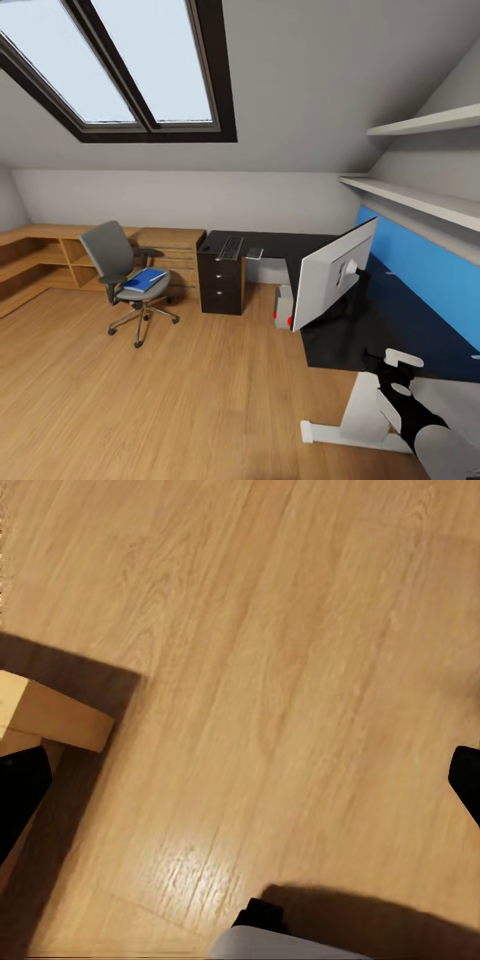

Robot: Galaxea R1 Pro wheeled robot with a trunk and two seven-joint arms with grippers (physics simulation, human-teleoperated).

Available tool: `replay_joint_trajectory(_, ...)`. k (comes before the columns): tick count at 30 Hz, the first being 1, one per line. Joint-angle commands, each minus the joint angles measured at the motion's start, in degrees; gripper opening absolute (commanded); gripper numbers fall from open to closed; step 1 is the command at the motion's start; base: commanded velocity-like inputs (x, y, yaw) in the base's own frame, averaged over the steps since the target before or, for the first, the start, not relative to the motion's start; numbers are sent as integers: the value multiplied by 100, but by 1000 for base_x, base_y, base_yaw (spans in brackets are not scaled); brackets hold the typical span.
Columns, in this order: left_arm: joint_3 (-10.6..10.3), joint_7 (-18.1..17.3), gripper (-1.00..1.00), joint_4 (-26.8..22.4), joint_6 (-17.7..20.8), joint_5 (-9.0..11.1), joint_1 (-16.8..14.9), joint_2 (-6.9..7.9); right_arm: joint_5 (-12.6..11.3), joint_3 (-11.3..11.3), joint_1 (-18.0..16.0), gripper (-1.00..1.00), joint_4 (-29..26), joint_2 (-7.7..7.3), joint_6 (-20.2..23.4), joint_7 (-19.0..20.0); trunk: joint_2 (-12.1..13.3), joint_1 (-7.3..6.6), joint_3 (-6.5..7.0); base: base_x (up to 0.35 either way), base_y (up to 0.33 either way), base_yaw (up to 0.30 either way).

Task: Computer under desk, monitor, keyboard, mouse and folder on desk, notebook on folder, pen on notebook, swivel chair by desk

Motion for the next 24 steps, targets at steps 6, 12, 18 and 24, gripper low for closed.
replay_joint_trajectory(6, -45, 34, 100, 58, -121, 60, -7, -7, 479, 82, -69, 100, 283, 145, -748, -17, -10, 4, -11, 235, -183, 0)
replay_joint_trajectory(12, -54, 34, 100, 74, -281, 55, -9, -17, 577, 91, -71, 100, 330, 163, -1150, -11, -10, 4, -11, 262, -205, 0)
replay_joint_trajectory(18, -74, 34, 100, 75, -334, 44, -11, -25, 596, 113, -70, 100, 533, 163, -1322, -1, -10, 4, -11, 231, -179, 0)
replay_joint_trajectory(24, -84, 33, 100, 76, -657, 48, -8, -29, 597, 117, -72, 100, 665, 163, -1523, 101, -10, 4, -11, 62, -35, 0)
